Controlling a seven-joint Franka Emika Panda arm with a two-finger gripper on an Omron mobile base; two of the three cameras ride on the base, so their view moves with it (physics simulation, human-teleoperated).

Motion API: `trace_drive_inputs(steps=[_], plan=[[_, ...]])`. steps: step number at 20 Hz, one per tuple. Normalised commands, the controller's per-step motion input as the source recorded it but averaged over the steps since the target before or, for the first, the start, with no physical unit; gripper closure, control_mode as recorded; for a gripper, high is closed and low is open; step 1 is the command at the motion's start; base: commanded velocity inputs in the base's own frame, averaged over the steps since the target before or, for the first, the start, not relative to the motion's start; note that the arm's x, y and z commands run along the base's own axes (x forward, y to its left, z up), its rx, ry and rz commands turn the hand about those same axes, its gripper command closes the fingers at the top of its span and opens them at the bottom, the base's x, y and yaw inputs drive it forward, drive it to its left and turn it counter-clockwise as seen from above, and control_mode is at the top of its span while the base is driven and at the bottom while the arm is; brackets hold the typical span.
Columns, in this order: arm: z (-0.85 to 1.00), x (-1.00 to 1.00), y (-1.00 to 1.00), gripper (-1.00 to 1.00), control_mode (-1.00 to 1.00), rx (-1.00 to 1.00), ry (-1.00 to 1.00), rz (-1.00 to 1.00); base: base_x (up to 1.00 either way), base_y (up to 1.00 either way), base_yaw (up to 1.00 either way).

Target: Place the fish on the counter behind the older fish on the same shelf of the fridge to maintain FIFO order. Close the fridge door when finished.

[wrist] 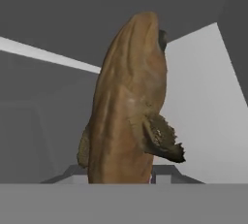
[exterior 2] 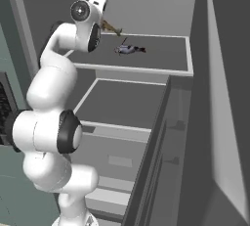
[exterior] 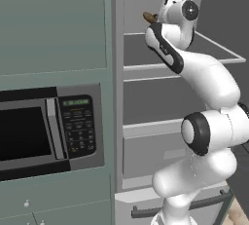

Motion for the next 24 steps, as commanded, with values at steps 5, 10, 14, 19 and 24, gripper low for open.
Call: trace_drive_inputs(steps=[5, 10, 14, 19, 24], plan=[[0.00, 0.72, 0.05, 1.00, -1.00, -0.17, 0.08, 0.07, 0.00, 0.00, 0.00], [-0.01, 0.71, 0.00, 1.00, -1.00, -0.14, 0.08, 0.09, 0.00, 0.00, 0.00], [-0.18, 0.71, 0.00, 1.00, -1.00, -0.14, 0.10, 0.10, 0.00, 0.00, 0.00], [-0.51, 0.12, 0.07, 1.00, -1.00, -0.17, 0.01, 0.06, 0.00, 0.00, 0.00], [-0.53, 0.18, 0.25, 1.00, -1.00, -0.21, 0.00, 0.00, 0.00, 0.00, 0.00]])
